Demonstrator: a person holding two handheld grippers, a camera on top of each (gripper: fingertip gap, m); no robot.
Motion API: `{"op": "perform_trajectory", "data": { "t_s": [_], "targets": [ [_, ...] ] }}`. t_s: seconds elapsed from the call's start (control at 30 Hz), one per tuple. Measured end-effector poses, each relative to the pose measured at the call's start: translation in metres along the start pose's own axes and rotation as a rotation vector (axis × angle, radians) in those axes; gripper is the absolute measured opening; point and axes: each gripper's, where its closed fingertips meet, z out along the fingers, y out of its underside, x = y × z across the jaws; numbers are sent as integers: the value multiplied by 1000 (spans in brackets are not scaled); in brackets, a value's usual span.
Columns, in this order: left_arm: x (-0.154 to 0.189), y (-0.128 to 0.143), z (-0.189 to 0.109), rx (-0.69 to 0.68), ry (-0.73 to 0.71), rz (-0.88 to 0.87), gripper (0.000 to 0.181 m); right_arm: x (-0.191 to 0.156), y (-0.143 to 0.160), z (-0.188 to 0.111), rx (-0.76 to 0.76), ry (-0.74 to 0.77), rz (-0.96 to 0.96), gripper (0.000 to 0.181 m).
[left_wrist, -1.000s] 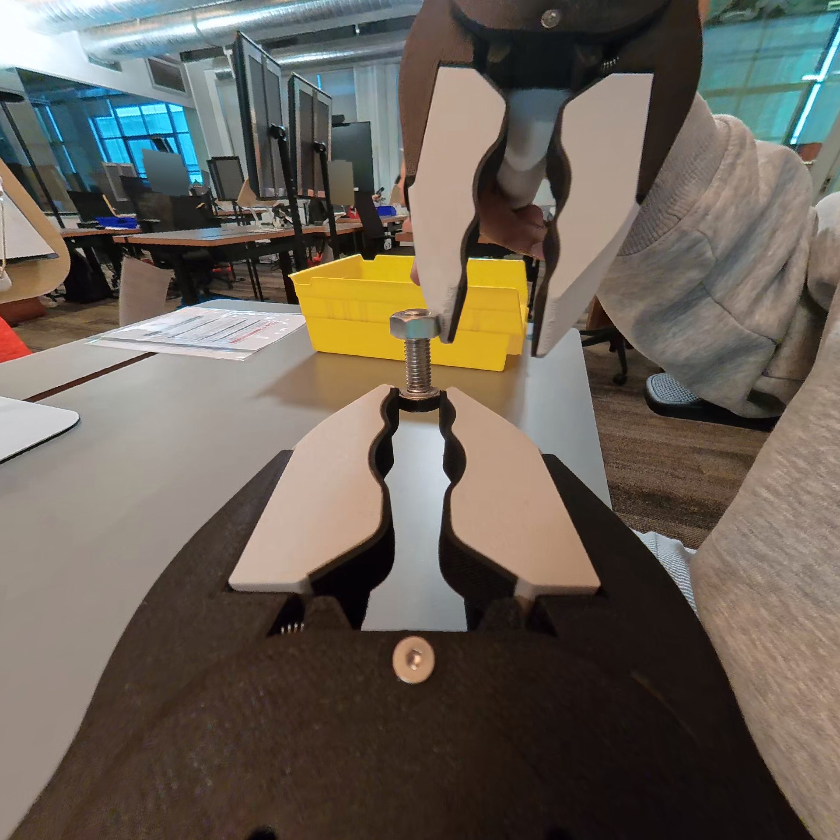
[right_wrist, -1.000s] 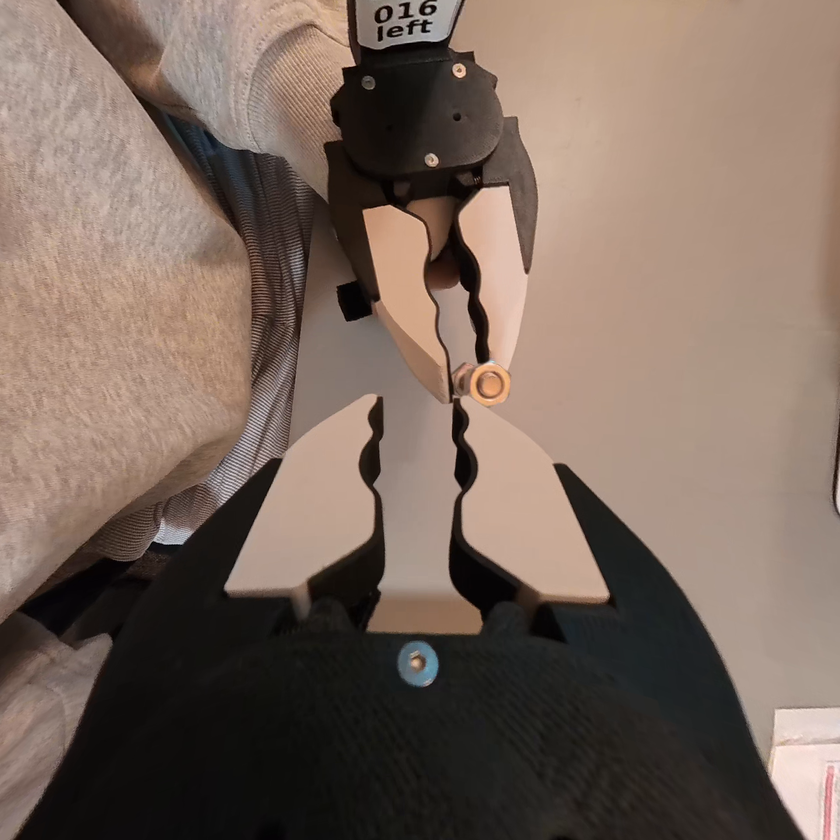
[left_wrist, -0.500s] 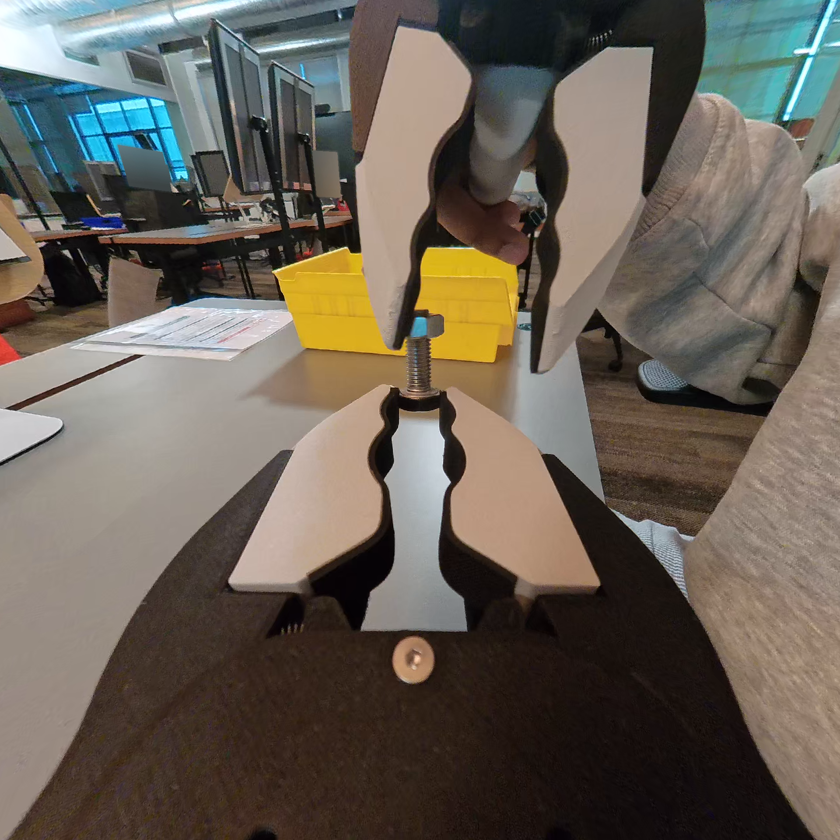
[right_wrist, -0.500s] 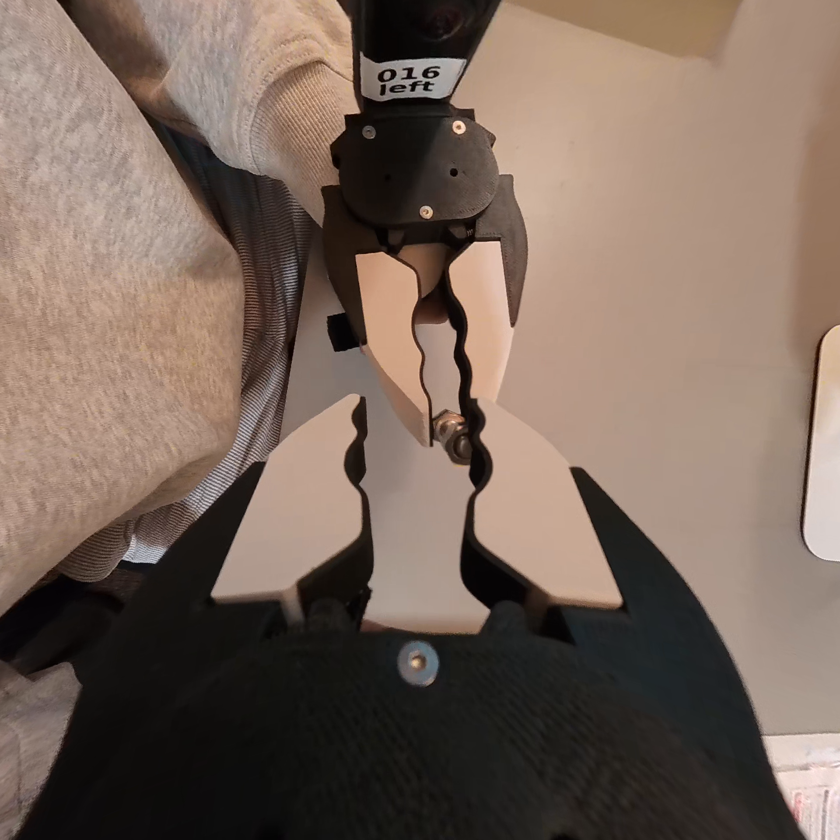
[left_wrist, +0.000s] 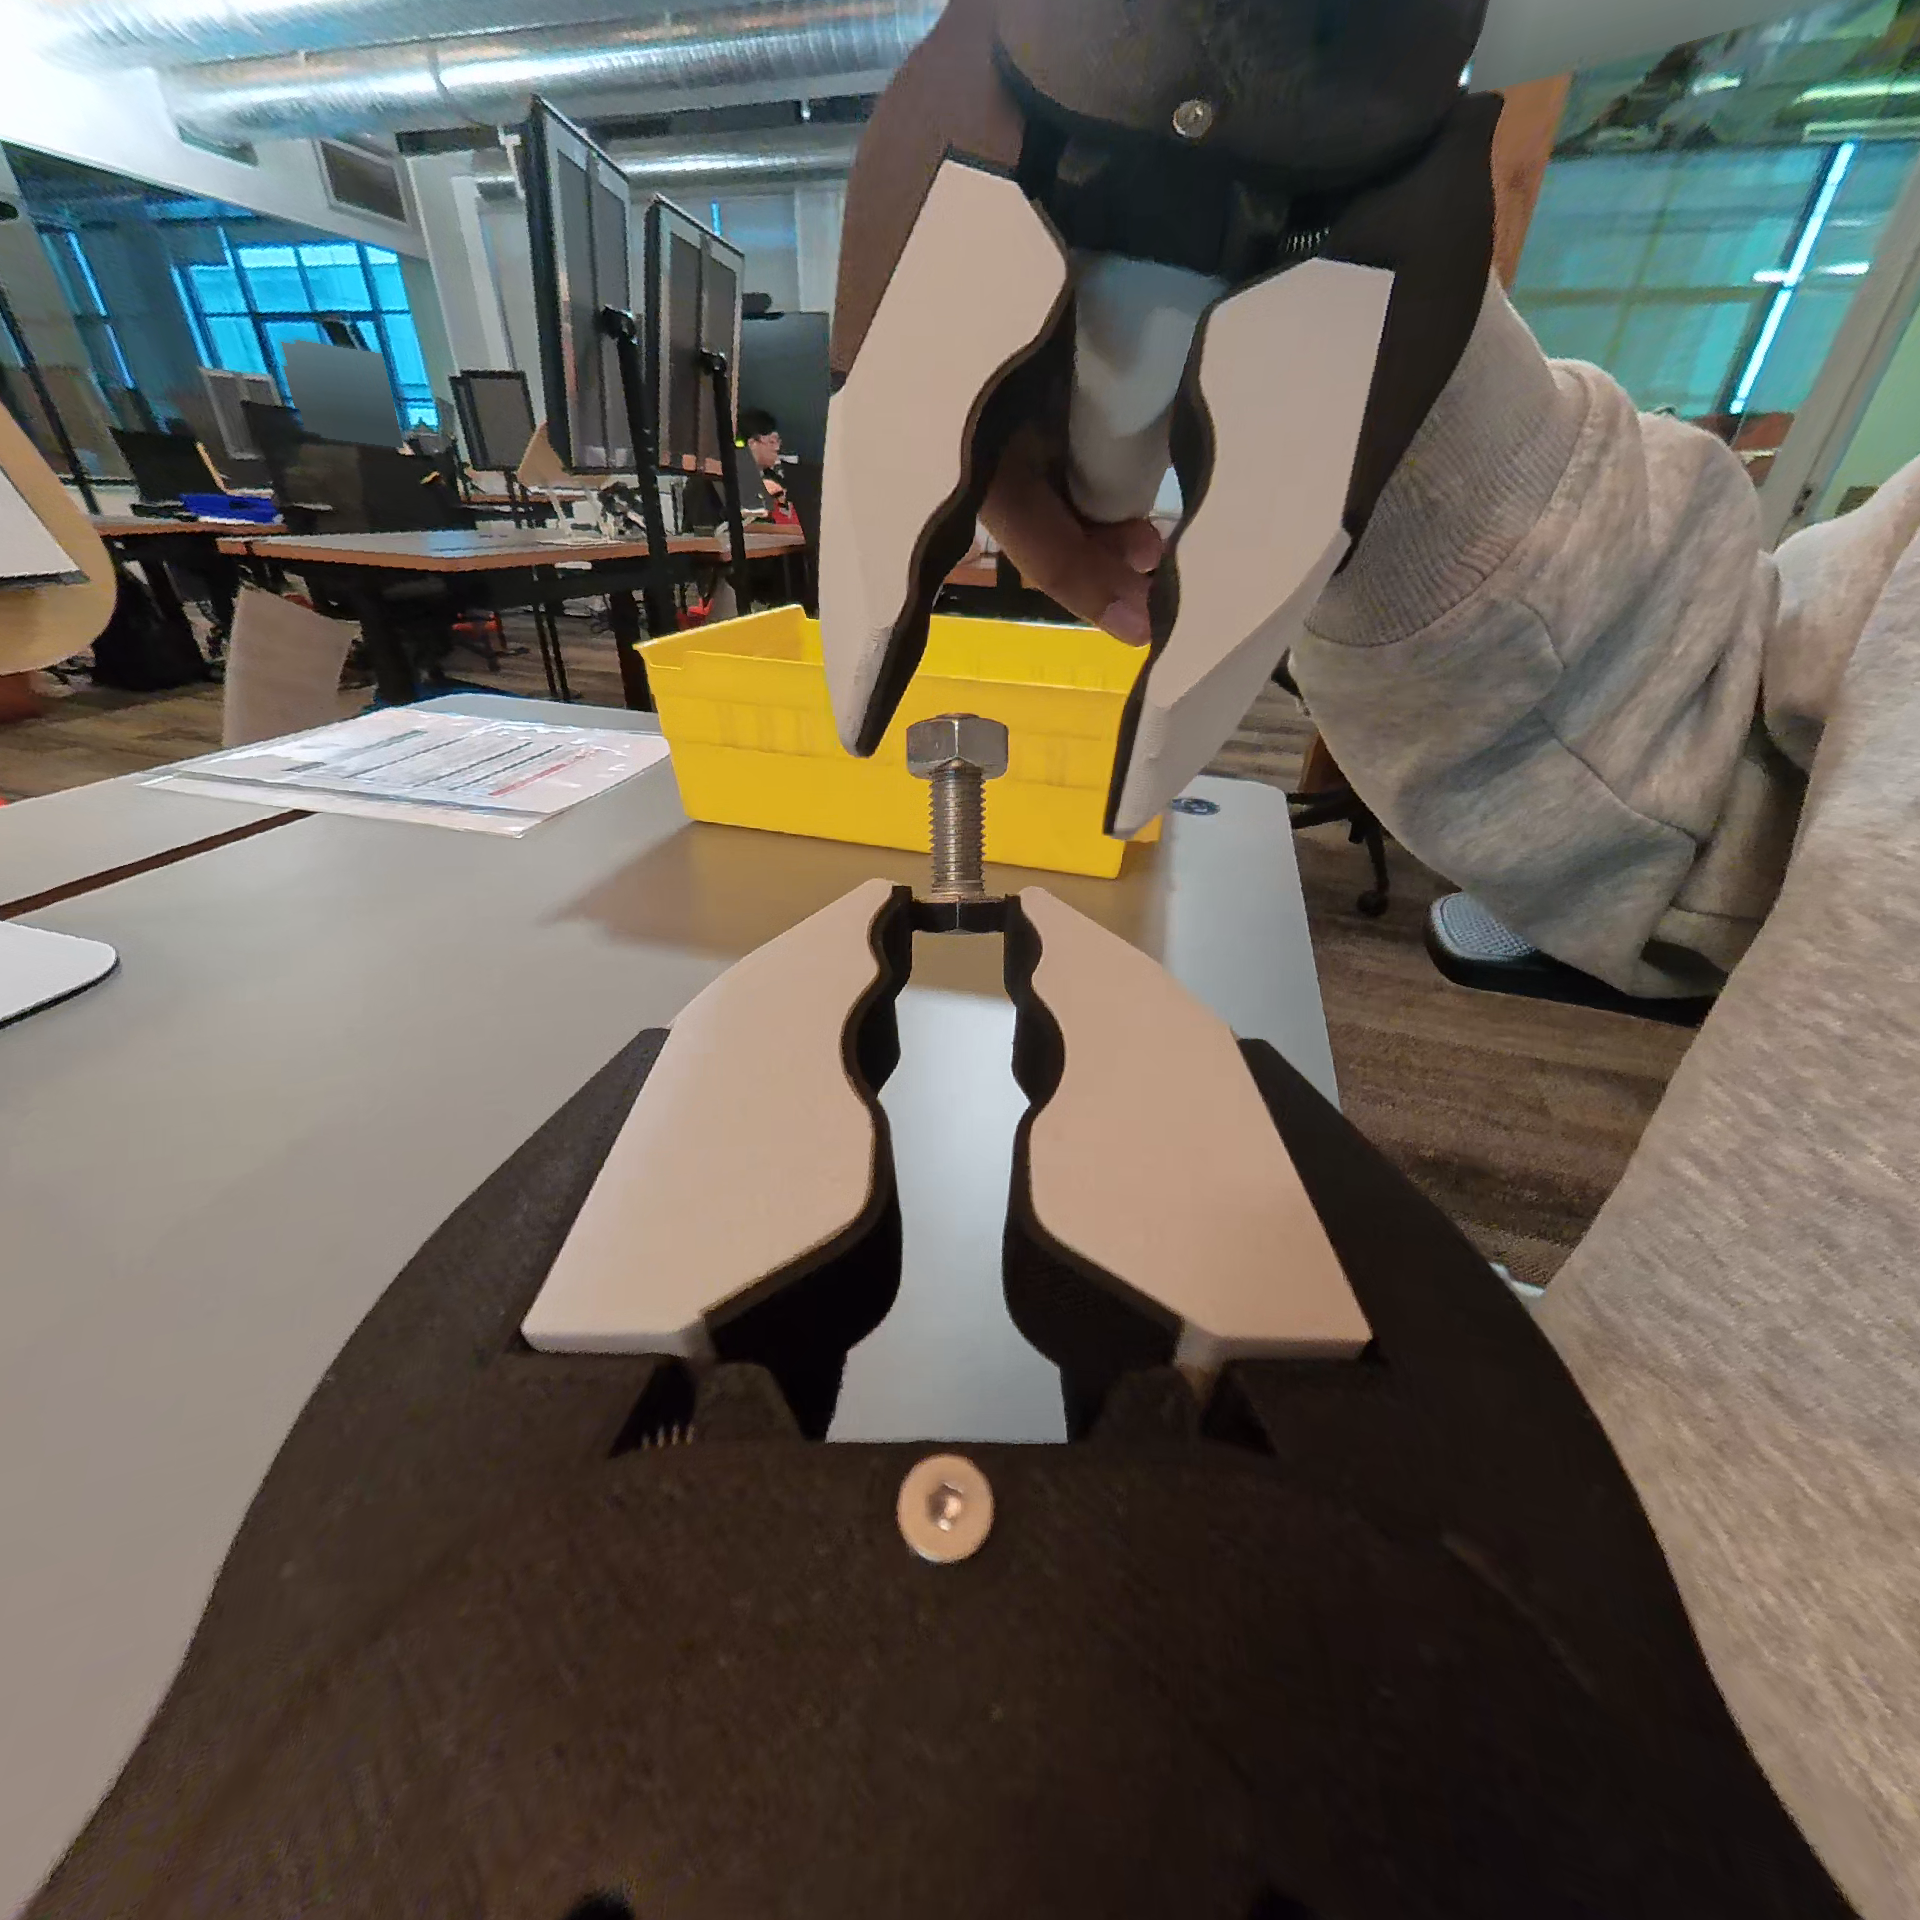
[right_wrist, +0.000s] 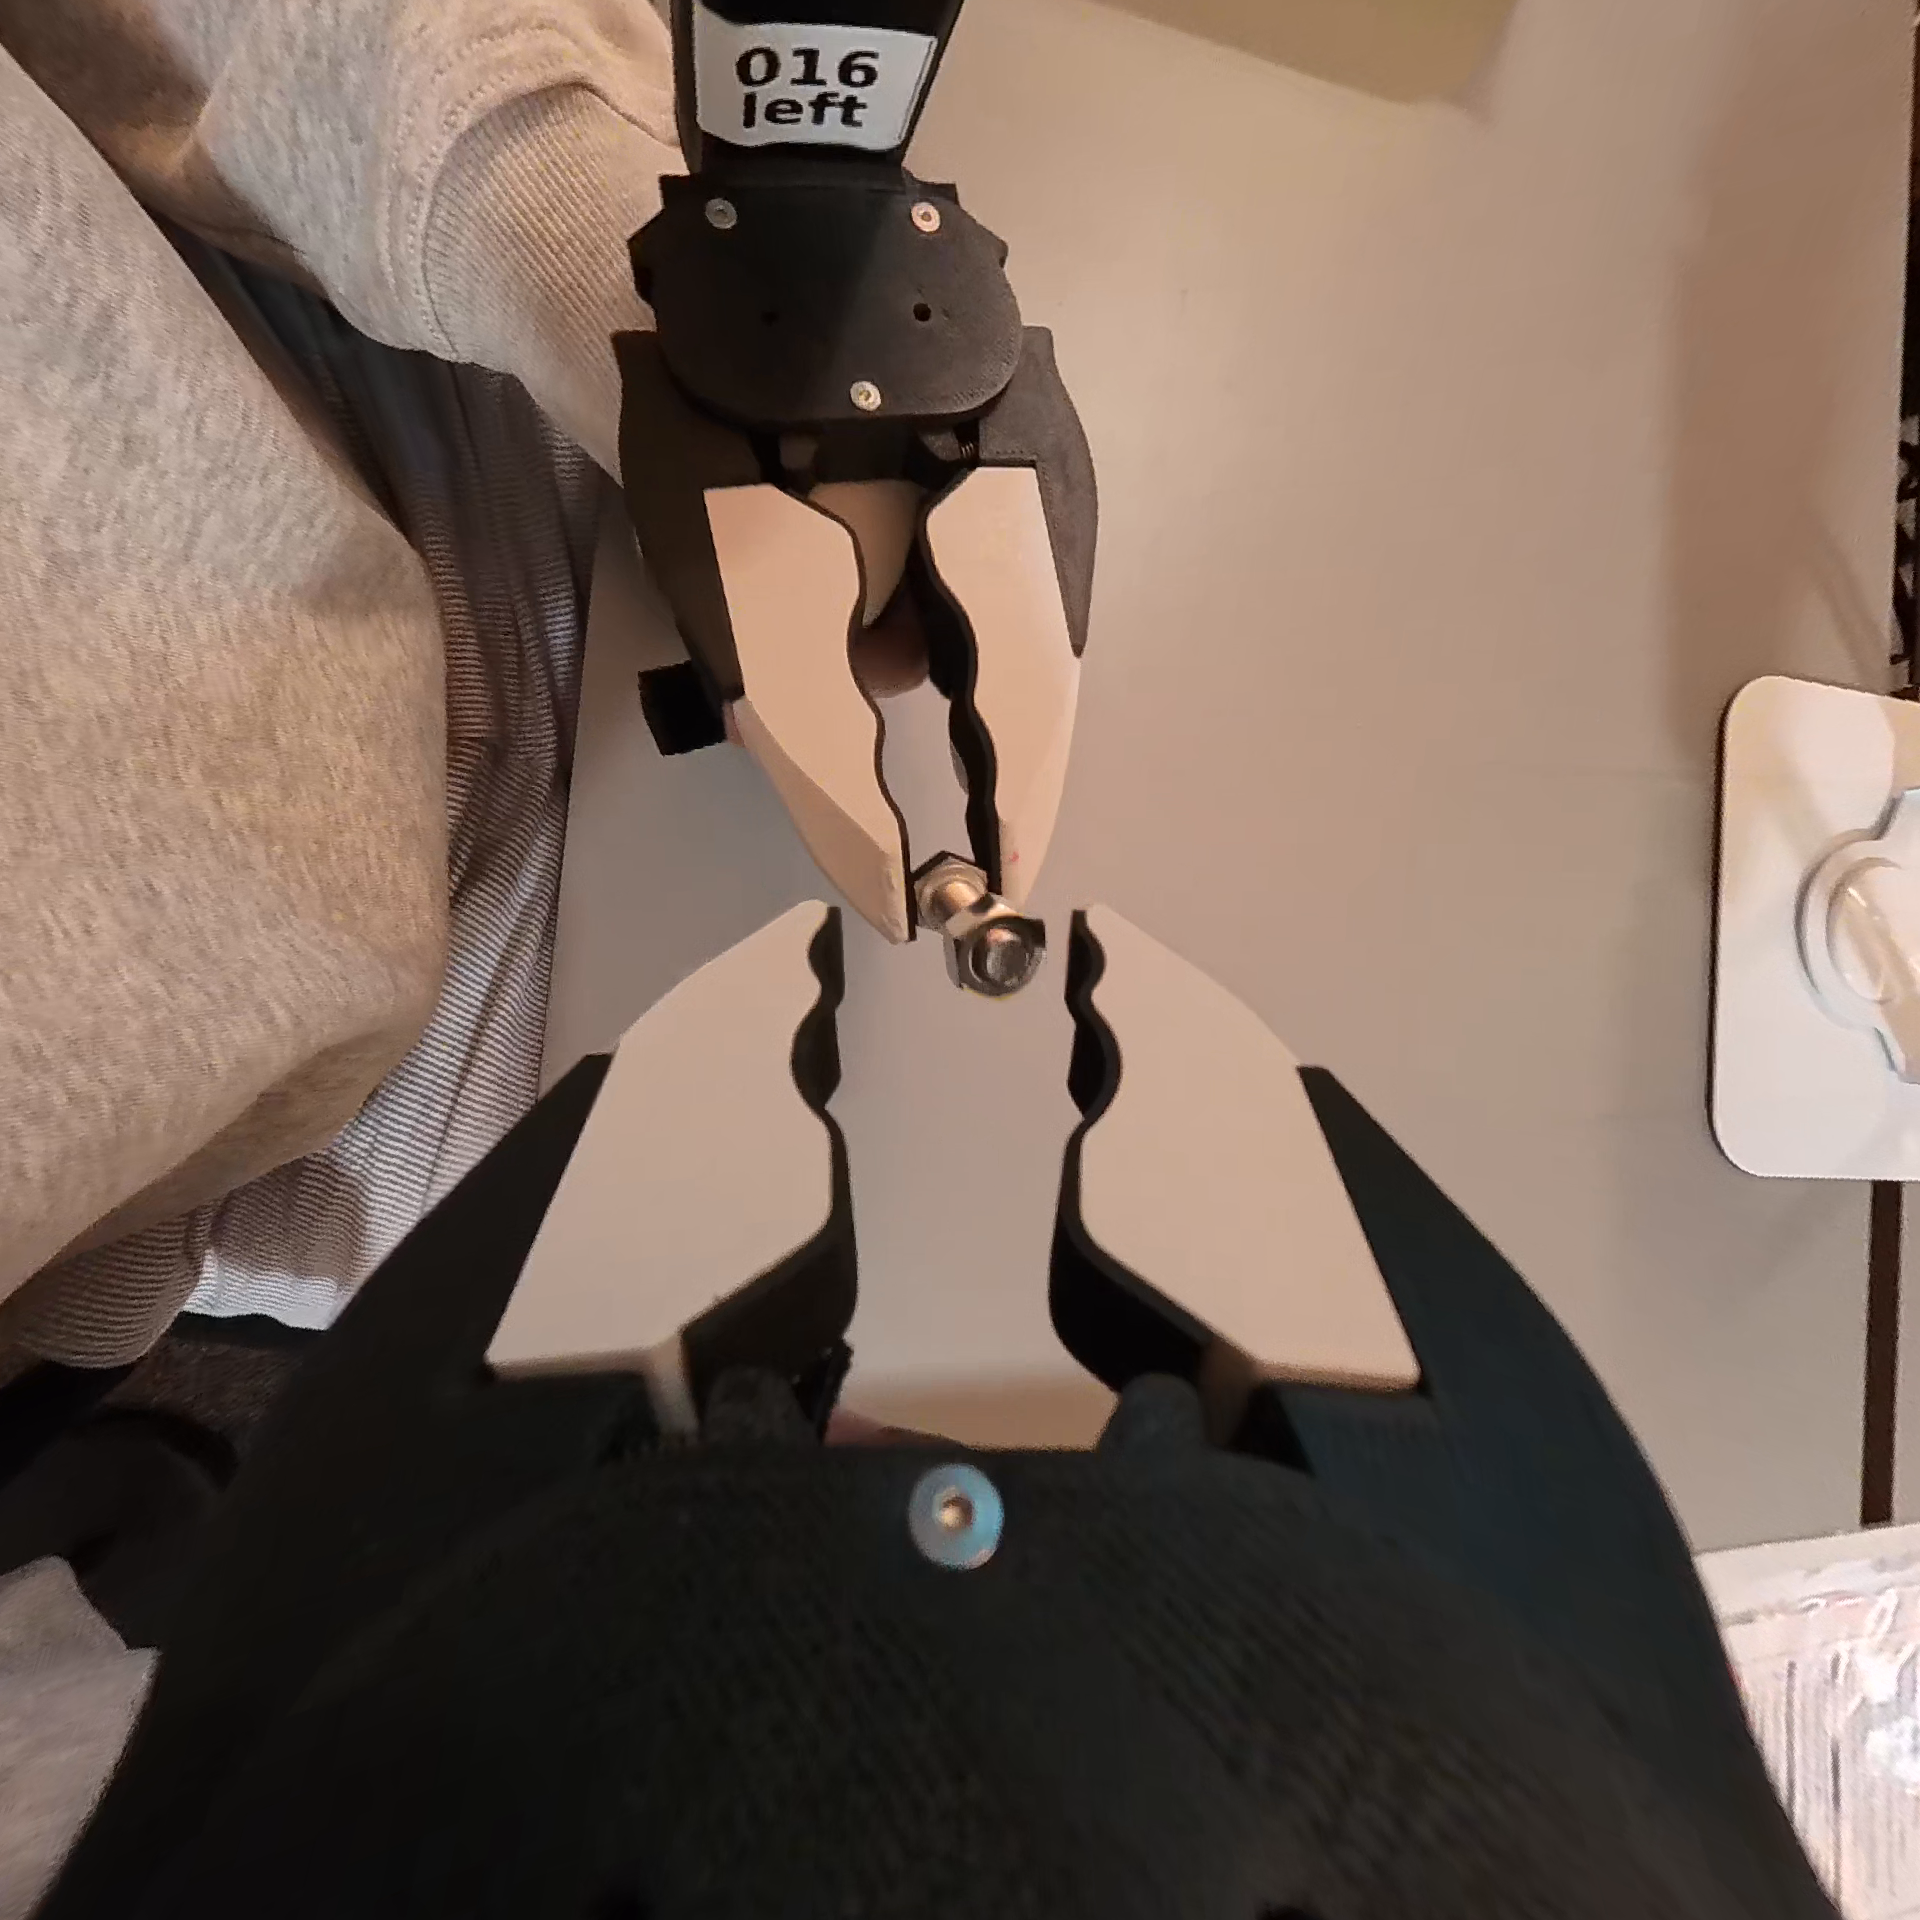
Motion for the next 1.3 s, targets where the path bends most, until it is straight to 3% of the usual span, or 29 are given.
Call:
{"op": "perform_trajectory", "data": {
  "t_s": [0.4,0.7,1.3],
  "targets": [
    [0,1,1,-3,3,-3,19,1,10,2,-10,-51,59,27],
    [1,10,5,-50,-7,20,19,-1,4,5,-4,-39,28,25],
    [2,3,3,-8,12,-7,19,3,6,0,-2,-26,35,19]
  ]
}}
